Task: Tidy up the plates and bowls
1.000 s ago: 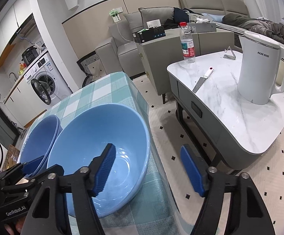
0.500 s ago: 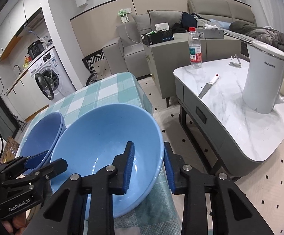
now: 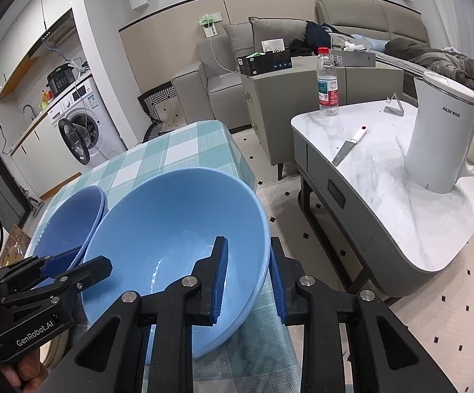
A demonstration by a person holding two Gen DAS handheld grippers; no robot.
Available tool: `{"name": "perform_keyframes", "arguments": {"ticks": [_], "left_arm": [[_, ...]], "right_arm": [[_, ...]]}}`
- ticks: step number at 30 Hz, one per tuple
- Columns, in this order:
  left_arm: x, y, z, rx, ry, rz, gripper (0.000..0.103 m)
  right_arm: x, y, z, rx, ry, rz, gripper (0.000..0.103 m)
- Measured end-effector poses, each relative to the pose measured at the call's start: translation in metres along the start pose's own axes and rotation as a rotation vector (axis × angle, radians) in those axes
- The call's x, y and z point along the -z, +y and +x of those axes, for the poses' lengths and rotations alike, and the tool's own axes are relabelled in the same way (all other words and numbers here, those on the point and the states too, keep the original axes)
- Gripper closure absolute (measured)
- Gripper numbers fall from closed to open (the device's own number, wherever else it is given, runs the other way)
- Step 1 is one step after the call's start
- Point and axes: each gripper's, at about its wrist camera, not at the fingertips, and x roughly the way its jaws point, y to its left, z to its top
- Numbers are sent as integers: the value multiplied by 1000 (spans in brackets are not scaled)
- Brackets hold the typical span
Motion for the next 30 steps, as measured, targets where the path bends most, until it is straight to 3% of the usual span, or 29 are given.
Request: {"name": "perform_keyframes", "arguments": {"ticks": [30], "left_arm": [[-5,-2,-17,21,-37,1,64]], "right_arm": [[-3,8,-15,2,-33,-19,78]]}}
